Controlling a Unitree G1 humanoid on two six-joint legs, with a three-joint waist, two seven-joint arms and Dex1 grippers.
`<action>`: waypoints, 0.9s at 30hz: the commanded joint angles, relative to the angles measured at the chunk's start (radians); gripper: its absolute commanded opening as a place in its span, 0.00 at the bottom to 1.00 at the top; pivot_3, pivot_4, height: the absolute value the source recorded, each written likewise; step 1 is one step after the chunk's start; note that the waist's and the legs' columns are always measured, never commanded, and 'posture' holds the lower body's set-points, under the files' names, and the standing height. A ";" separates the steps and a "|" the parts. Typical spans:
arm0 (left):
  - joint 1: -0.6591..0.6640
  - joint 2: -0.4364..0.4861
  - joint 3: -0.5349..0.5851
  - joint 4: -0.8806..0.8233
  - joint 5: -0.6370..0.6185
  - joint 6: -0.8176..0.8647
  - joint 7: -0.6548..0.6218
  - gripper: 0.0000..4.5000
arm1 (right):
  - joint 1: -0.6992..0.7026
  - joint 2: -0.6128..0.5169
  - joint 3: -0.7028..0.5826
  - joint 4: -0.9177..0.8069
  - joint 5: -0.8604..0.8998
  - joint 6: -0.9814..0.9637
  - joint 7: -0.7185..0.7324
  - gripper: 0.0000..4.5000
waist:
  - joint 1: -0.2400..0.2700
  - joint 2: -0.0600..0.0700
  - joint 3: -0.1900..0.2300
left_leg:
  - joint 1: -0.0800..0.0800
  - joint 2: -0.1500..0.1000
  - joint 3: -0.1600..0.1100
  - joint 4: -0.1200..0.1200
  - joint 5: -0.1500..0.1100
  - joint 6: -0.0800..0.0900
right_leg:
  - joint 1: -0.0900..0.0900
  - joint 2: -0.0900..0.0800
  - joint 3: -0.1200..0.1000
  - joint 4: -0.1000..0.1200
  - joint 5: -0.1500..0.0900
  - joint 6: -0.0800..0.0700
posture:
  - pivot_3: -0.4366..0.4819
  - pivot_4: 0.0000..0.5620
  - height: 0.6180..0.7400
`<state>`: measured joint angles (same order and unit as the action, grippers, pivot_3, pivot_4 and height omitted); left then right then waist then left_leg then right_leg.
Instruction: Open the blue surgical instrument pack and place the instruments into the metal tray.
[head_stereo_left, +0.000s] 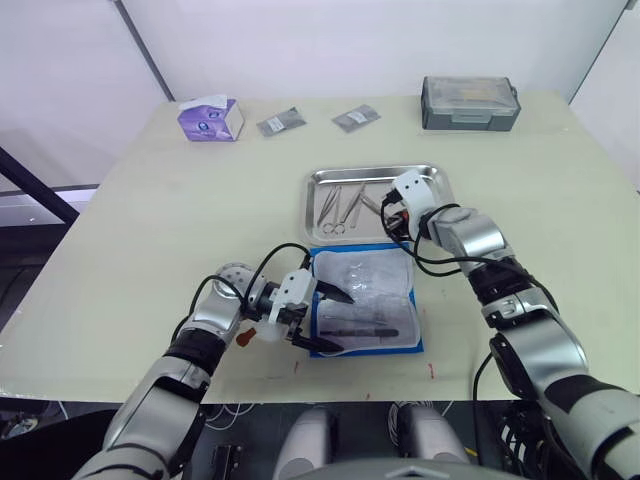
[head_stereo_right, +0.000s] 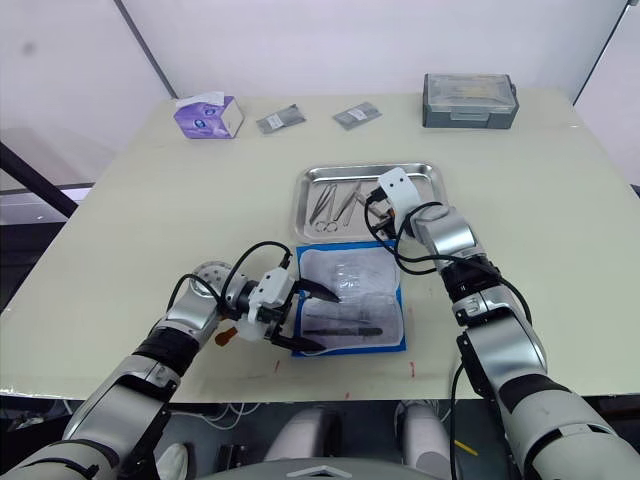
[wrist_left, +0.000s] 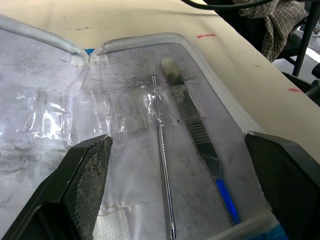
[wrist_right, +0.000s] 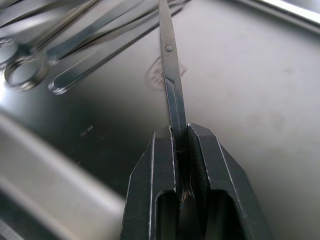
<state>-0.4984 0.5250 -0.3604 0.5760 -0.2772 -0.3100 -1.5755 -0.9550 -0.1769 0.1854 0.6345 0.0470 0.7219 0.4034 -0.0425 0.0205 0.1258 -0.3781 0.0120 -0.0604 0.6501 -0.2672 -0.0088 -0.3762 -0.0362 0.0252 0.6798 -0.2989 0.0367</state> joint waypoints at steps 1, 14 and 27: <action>0.081 -0.008 -0.071 0.057 0.079 0.053 -0.039 1.00 | -0.017 0.005 -0.018 0.049 -0.016 -0.036 -0.012 0.01 | 0.000 0.000 0.000 | 0.000 0.000 0.000 0.000 0.000 0.000 | 0.000 0.000 0.000 0.000 0.000 0.000 | 0.48 0.27 0.95; 0.088 -0.007 -0.069 0.047 0.078 0.059 -0.039 1.00 | -0.008 0.001 -0.047 -0.102 -0.002 -0.013 0.007 0.93 | -0.002 0.000 0.000 | 0.000 0.000 0.000 -0.001 0.000 0.000 | 0.000 0.000 0.000 0.000 0.000 0.000 | 0.48 0.27 0.95; 0.074 0.005 -0.080 0.057 0.069 0.054 -0.039 1.00 | 0.376 -0.182 -0.057 -0.808 0.189 -0.073 0.301 0.99 | -0.002 0.000 0.000 | -0.001 -0.001 -0.002 -0.001 -0.001 0.001 | 0.000 0.000 0.002 -0.001 -0.001 0.001 | 0.48 0.27 0.95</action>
<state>-0.4900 0.5321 -0.3552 0.5588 -0.2744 -0.2963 -1.5751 -0.5914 -0.3568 0.1407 -0.0886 0.1916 0.6897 0.6653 -0.0441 0.0202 0.1262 -0.3790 0.0111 -0.0620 0.6495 -0.2679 -0.0077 -0.3762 -0.0355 0.0271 0.6790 -0.2997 0.0381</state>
